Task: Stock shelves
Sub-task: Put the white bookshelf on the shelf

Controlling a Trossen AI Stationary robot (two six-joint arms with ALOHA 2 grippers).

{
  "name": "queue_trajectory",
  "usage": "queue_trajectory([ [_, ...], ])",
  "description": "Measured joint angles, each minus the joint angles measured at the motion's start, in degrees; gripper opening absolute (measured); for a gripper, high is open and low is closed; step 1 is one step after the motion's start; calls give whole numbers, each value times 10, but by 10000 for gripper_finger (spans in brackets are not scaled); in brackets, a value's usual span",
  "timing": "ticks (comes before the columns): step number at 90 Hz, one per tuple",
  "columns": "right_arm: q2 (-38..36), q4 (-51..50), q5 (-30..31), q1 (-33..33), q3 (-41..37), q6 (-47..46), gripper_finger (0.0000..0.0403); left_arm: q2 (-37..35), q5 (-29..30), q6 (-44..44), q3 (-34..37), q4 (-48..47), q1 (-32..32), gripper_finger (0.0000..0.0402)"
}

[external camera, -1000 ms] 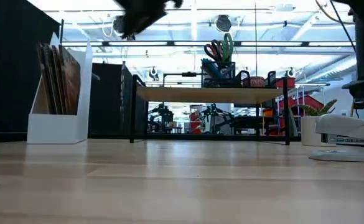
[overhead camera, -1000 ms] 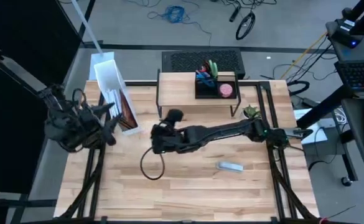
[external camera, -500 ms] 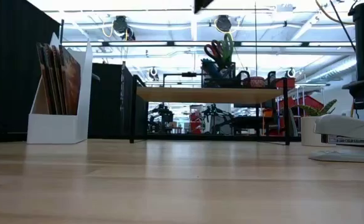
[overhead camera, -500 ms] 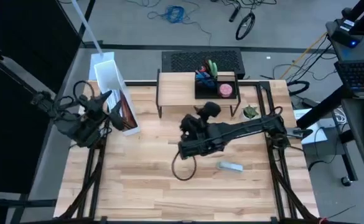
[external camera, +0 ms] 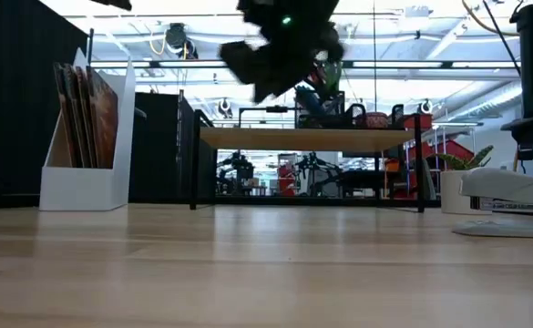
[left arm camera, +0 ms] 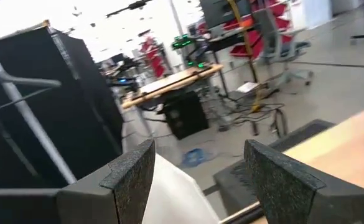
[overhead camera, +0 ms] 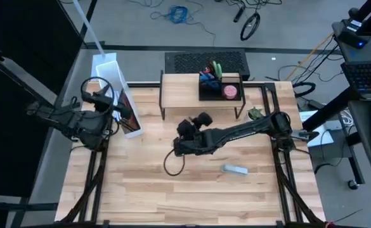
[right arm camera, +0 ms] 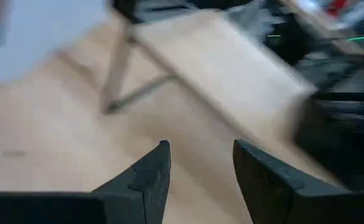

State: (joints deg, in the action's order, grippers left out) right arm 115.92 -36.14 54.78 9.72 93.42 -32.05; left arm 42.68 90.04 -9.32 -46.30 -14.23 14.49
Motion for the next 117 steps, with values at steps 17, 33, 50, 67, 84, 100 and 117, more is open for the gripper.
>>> queue_trajectory([
  [17,0,259,-149,-12,-78,94,155,0,-1,0,0,0,-68,233],
  [33,0,316,-243,-15,-100,134,155,3,-77,39,0,2,-138,233],
  [50,0,316,-279,-10,-100,186,155,2,-206,120,0,-49,-230,233],
  [67,0,308,-281,-3,-100,214,155,27,-261,331,-1,-262,-277,233],
  [84,0,299,-281,1,-100,233,155,31,-308,491,-5,-367,-260,233],
  [100,0,299,-281,2,-100,253,155,20,-364,494,-40,-359,-232,233],
  [117,0,299,-282,2,-100,254,155,22,-371,488,-81,-380,-200,233],
])
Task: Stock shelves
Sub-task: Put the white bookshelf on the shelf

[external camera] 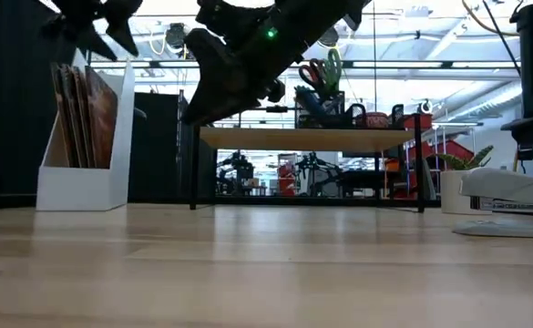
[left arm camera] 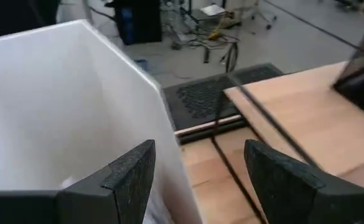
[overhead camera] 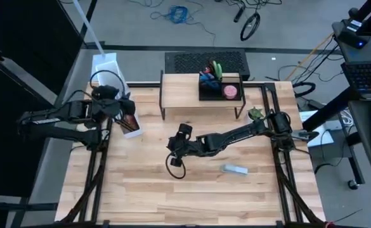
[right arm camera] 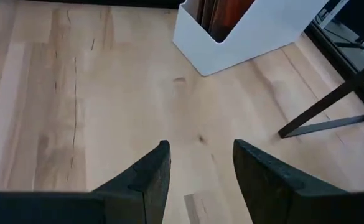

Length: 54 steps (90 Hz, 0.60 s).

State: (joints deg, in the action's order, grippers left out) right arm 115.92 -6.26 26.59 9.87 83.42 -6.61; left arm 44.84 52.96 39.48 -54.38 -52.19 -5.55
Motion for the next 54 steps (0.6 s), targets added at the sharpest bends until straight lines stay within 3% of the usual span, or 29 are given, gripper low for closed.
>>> queue_trajectory([
  [16,0,0,0,0,0,-5,155,-1,10,-25,-16,-5,4,233],
  [36,0,-7,-1,0,0,-17,155,-1,15,15,-19,-65,2,233],
  [54,0,-6,1,0,0,-21,155,3,28,-46,-77,-53,-20,233],
])
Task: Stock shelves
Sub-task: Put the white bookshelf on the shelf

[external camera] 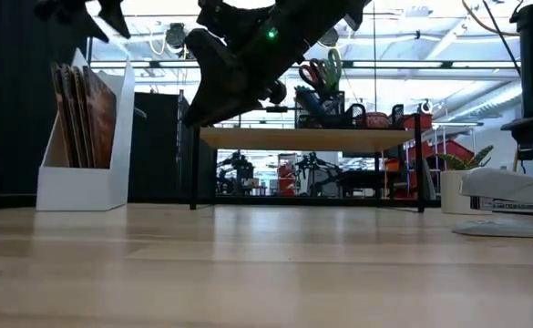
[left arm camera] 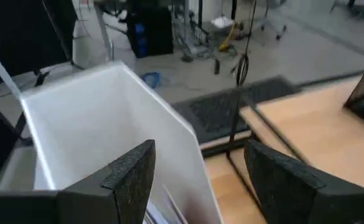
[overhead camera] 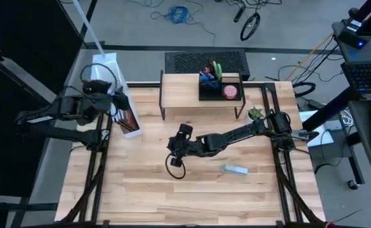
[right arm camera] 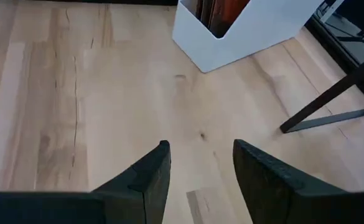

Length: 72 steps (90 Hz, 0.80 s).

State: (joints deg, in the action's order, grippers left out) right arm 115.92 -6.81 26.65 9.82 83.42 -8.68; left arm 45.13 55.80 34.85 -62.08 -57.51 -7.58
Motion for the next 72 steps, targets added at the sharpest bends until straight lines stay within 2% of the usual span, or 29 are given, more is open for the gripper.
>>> queue_trajectory([
  [20,0,1,1,-1,0,-16,155,2,15,-20,-60,-57,-9,233],
  [34,0,1,1,-1,0,-16,155,2,15,42,-77,-149,-49,233],
  [43,0,1,1,-1,0,-16,155,6,-7,89,-77,-207,-80,233],
  [55,0,5,1,-1,0,-11,155,18,-40,97,-77,-203,-99,233],
  [72,0,19,2,-1,0,-8,155,34,-53,83,-76,-189,-108,233],
])
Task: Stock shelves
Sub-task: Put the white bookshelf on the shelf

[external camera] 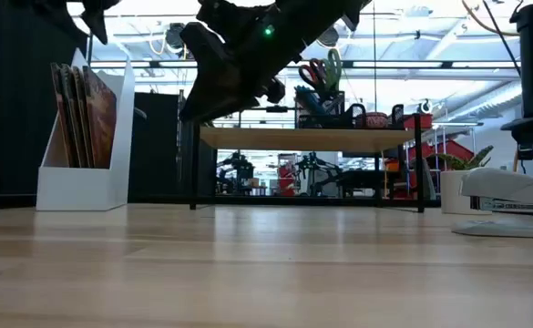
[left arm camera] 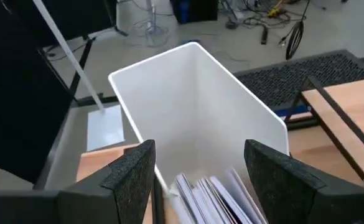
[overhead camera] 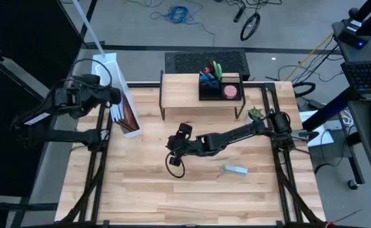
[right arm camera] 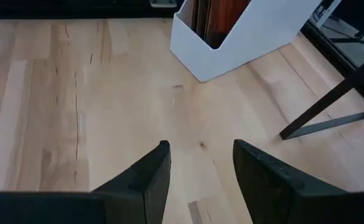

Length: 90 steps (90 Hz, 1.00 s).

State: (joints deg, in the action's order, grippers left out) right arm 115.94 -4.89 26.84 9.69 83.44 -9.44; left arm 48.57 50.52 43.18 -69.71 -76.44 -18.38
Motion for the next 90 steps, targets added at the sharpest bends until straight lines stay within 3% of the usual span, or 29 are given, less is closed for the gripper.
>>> queue_trajectory([
  [40,20,4,-11,2,1,-4,155,0,-37,31,8,-5,-8,233],
  [90,21,-5,-15,2,0,-4,155,-26,-20,51,5,-34,-8,233],
])
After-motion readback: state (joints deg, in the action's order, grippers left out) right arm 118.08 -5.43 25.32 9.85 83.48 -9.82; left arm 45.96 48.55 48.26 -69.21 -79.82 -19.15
